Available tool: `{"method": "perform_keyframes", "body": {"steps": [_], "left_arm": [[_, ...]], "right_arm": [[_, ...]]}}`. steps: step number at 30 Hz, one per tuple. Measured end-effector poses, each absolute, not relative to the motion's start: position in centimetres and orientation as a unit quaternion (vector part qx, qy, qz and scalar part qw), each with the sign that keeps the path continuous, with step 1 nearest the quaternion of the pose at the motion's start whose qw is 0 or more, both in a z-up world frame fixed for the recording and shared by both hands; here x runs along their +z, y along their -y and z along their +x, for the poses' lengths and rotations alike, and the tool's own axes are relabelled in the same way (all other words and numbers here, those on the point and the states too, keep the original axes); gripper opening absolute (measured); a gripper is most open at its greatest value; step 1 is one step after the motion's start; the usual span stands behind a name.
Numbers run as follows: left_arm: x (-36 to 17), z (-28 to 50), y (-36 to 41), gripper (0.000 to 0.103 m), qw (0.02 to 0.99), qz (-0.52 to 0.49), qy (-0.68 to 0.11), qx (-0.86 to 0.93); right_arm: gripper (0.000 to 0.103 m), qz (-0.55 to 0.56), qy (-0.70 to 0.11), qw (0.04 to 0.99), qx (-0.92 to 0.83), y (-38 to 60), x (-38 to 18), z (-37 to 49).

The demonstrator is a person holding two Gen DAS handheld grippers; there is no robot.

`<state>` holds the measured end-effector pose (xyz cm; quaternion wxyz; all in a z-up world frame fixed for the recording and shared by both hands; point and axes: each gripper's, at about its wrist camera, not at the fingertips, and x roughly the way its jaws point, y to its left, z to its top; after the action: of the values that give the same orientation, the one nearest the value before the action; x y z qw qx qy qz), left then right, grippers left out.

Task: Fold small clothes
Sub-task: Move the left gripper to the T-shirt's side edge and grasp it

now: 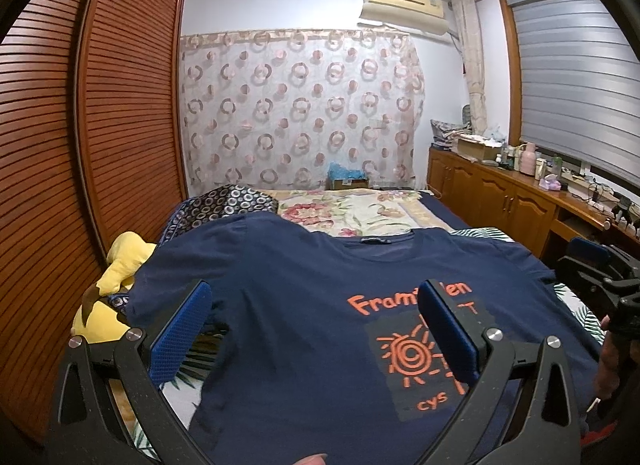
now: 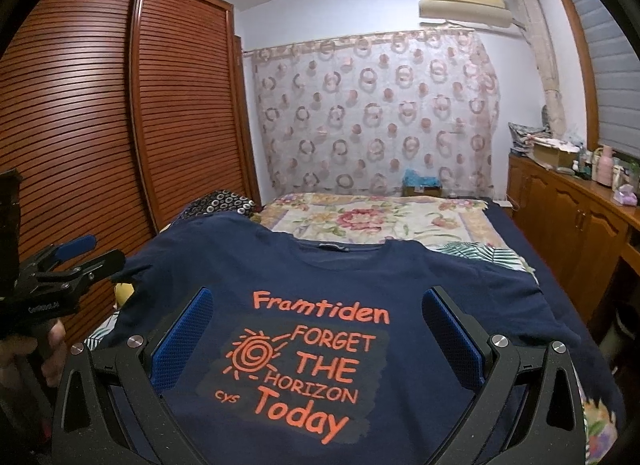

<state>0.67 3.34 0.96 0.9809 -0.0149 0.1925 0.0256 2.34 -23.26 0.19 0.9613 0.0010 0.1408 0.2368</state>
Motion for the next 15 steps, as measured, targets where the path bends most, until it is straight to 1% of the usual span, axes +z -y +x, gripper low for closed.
{"method": "perform_keyframes", "body": {"steps": [15], "left_arm": [[-1.6, 2.7, -8.8, 0.103, 0.972, -0.026, -0.228, 0.054]], "right_arm": [[0.103, -0.045, -0.171, 0.945, 0.275, 21.4, -0.1, 5.8]]}}
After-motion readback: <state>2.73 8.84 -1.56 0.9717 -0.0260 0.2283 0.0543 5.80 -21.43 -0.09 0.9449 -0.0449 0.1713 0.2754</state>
